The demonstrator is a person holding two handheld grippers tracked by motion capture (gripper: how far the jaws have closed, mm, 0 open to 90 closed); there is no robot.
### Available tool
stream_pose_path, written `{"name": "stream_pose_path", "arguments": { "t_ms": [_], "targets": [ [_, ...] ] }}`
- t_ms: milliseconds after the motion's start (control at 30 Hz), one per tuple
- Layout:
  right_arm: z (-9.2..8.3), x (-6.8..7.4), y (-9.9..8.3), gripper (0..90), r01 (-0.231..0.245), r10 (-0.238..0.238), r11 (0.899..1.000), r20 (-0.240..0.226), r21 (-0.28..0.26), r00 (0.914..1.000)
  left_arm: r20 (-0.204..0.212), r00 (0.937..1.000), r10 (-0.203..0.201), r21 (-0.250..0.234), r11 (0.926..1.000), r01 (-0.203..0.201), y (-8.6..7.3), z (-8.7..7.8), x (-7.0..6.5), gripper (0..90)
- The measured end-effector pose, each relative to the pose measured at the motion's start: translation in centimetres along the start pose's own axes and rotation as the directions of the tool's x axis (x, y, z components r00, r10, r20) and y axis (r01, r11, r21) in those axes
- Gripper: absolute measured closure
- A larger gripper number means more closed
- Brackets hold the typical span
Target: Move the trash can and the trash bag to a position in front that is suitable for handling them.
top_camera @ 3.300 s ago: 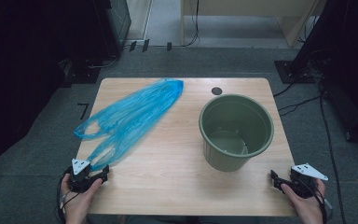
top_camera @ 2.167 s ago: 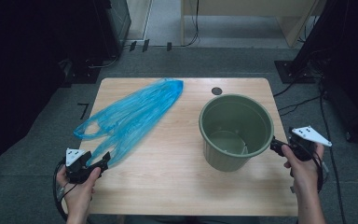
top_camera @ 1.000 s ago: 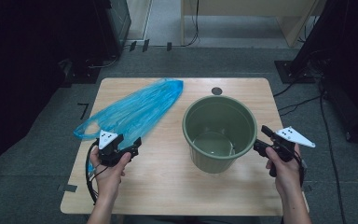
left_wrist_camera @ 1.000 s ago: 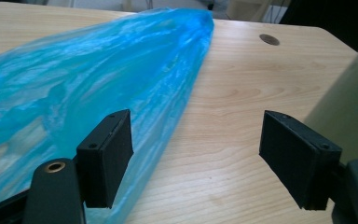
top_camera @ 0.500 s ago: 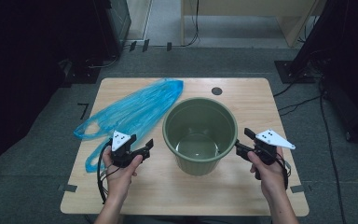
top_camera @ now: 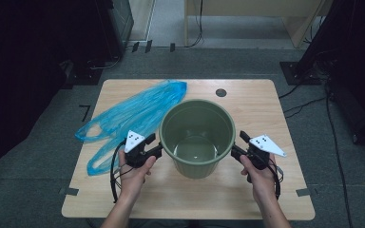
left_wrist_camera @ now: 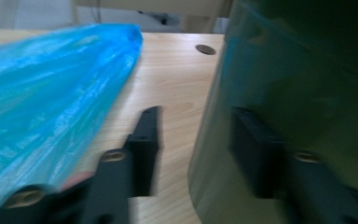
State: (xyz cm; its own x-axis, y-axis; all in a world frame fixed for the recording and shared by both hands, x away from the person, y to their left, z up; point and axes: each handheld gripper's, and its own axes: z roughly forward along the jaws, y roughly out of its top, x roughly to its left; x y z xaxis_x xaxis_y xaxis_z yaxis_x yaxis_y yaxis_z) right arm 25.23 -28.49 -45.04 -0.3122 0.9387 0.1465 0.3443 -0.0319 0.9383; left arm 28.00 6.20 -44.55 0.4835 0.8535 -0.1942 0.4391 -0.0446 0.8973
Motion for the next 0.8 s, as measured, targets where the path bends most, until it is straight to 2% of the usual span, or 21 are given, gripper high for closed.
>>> {"name": "stream_pose_path", "arguments": {
  "t_ms": [67,133,267,400,500,567,633,667,700,767,800],
  "targets": [
    [0.0,0.8,-0.1,62.5,0.016,-0.016,1.000,0.008,-0.012,0.9998,0.022,0.9996,-0.017,-0.003,0.9998,0.017,0.1,-0.1,0.1,65.0],
    [-0.1,1.2,-0.1,64.9,0.021,-0.021,1.000,0.004,-0.015,0.9998,0.031,0.9993,-0.019,-0.003,0.9998,0.019,0.1,-0.3,0.3,69.5],
    [-0.2,1.9,-0.2,71.4,0.006,-0.007,1.000,-0.029,-0.014,0.9995,0.016,0.9999,-0.006,-0.004,1.0000,0.006,0.0,-1.0,0.2,78.3],
    [-0.2,2.8,-0.2,73.8,0.015,-0.015,1.000,-0.050,-0.008,0.9986,-0.009,0.9999,-0.011,-0.007,0.9999,0.011,-0.4,-2.1,0.5,79.5],
    [-0.4,3.6,-0.2,74.5,0.031,-0.031,1.000,-0.082,0.004,0.9962,-0.025,0.9992,-0.033,-0.027,0.9991,0.032,-1.1,-3.2,0.7,79.5],
    [-0.6,4.1,-0.3,75.0,0.046,-0.045,0.999,-0.092,0.010,0.9948,-0.024,0.9987,-0.045,-0.032,0.9985,0.044,-1.4,-3.9,0.7,79.4],
    [-0.7,4.4,-0.3,75.0,0.060,-0.058,0.998,-0.092,0.023,0.9941,-0.016,0.9992,-0.036,-0.025,0.9990,0.036,-1.6,-4.5,0.8,79.5],
    [-0.7,4.5,-0.4,74.3,0.068,-0.065,0.997,-0.092,0.029,0.9937,-0.010,0.9994,-0.032,-0.029,0.9991,0.031,-1.7,-4.8,0.8,79.3],
    [-0.8,4.4,-0.5,69.8,0.068,-0.065,0.997,-0.093,0.030,0.9935,-0.004,0.9995,-0.032,-0.037,0.9988,0.032,-1.6,-5.0,1.0,77.7],
    [-1.0,3.9,-0.4,55.5,0.045,-0.040,0.998,-0.099,0.045,0.9942,0.018,0.9988,-0.046,-0.044,0.9979,0.047,-1.5,-5.0,1.6,67.6],
    [-1.0,3.3,-0.3,48.4,0.018,-0.012,0.998,-0.116,0.057,0.9932,0.032,0.9977,-0.060,-0.047,0.9970,0.062,-1.4,-4.9,2.1,61.1]
  ]
}}
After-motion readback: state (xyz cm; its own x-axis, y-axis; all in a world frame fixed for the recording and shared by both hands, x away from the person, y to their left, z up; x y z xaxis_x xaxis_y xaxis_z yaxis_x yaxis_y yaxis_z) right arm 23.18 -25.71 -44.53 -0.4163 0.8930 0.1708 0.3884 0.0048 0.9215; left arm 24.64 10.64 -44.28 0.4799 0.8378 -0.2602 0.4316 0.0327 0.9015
